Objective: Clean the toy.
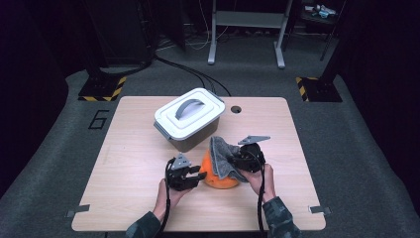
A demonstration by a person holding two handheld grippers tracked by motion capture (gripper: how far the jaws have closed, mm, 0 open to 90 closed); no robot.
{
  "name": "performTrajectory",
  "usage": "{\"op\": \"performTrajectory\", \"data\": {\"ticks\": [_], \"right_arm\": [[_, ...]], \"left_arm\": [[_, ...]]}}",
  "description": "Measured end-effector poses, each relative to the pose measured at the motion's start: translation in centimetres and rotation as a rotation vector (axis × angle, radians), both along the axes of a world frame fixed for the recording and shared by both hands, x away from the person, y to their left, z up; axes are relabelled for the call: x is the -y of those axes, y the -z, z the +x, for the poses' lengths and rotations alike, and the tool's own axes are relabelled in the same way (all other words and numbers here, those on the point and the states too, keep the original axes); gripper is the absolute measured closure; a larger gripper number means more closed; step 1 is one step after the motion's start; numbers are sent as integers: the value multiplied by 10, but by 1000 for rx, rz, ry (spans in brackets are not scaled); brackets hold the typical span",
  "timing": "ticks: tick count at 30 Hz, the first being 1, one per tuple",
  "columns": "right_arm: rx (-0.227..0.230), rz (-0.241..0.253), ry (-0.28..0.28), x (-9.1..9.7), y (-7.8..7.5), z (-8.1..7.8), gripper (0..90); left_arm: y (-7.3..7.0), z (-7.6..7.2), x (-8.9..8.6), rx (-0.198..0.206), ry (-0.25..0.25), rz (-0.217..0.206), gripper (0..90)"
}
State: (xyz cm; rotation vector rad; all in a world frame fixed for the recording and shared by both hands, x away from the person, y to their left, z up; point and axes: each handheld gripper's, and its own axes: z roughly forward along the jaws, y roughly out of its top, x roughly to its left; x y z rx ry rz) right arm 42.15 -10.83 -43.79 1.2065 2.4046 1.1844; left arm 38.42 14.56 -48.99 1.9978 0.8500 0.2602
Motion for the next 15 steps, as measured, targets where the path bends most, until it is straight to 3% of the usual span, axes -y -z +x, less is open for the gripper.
{"op": "performTrajectory", "data": {"ticks": [5,10,15], "right_arm": [[-5,6,4,6,-1,-1,800],[34,4,4,3,-16,0,799],[51,-18,-29,-15,-24,3,799]], "left_arm": [[0,-1,6,23,26,29,803],[0,-2,7,22,25,33,819],[0,-1,7,29,42,38,822]]}}
